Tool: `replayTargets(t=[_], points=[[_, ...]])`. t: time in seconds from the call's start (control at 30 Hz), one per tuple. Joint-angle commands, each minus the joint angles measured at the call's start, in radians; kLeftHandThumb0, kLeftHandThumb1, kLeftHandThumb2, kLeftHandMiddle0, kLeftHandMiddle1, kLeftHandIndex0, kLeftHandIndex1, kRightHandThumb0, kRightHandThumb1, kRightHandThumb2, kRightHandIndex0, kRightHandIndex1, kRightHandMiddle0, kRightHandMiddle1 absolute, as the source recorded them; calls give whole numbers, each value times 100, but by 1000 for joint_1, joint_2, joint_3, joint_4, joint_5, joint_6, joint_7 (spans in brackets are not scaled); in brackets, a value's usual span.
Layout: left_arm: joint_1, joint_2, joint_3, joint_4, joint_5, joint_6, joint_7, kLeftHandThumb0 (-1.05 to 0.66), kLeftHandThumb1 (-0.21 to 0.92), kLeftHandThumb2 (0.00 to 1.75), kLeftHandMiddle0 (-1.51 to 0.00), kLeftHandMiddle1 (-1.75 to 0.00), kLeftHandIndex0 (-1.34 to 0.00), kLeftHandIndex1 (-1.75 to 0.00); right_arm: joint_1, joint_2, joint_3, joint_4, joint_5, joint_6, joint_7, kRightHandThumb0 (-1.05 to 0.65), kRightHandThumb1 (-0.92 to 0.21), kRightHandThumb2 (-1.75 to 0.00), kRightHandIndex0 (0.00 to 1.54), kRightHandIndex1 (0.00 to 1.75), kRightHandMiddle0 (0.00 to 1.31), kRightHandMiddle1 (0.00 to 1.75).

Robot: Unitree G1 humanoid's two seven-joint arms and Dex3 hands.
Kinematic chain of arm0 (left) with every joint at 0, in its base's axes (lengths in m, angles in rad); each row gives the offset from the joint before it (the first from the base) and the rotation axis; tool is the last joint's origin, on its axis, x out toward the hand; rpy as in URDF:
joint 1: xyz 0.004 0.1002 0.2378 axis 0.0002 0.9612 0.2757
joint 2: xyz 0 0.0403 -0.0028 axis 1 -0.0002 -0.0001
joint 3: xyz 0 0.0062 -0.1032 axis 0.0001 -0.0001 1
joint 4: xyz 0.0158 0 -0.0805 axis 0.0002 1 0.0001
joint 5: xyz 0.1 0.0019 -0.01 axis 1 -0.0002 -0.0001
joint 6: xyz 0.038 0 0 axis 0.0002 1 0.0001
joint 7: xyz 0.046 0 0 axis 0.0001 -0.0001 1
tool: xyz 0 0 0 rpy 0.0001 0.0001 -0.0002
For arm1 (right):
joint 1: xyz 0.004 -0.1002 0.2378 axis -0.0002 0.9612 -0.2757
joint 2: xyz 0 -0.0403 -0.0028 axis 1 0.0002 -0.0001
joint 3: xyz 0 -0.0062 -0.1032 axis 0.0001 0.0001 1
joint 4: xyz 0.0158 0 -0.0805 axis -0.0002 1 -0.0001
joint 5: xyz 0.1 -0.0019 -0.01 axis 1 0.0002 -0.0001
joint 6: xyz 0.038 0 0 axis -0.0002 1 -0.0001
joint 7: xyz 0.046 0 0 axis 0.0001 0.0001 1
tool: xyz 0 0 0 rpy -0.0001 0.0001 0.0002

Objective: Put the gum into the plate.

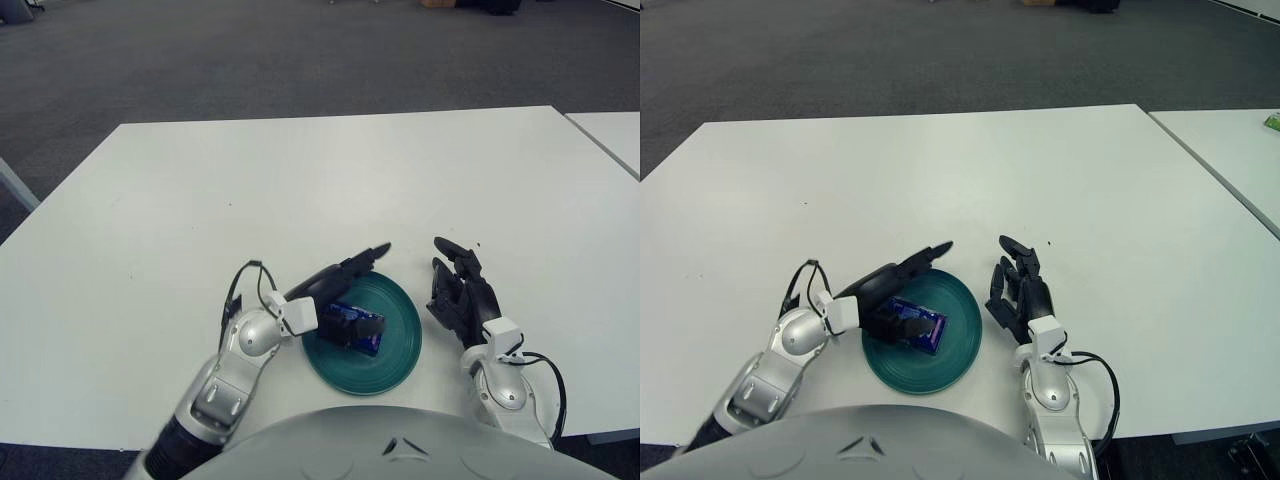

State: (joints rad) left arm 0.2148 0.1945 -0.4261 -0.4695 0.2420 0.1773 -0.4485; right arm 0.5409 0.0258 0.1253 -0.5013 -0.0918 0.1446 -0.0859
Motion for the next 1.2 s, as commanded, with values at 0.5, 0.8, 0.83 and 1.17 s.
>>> replayTargets(t=[0.5,0.8,0.83,1.17], points=[[211,-120,167,69,-175,-70,234,-105,92,115,0,0,0,0,70,3,-3,-30,33,9,3,-70,-92,-95,33,1,0,72],[282,-75,277,123,-221,-175,241,-105,92,123,0,0,0,0,75,-5,-17,-31,56,14,17,-70,-92,-94,34,1,0,73],[283,-67,295,134,-227,-187,238,-105,92,123,0,0,0,0,74,-7,-19,-31,58,15,19,-70,-92,-94,34,1,0,73],[300,-69,350,231,-233,-265,269,-105,92,117,-4,-2,-4,-3,68,-13,-39,-27,70,22,33,-71,-92,-94,35,2,0,72]])
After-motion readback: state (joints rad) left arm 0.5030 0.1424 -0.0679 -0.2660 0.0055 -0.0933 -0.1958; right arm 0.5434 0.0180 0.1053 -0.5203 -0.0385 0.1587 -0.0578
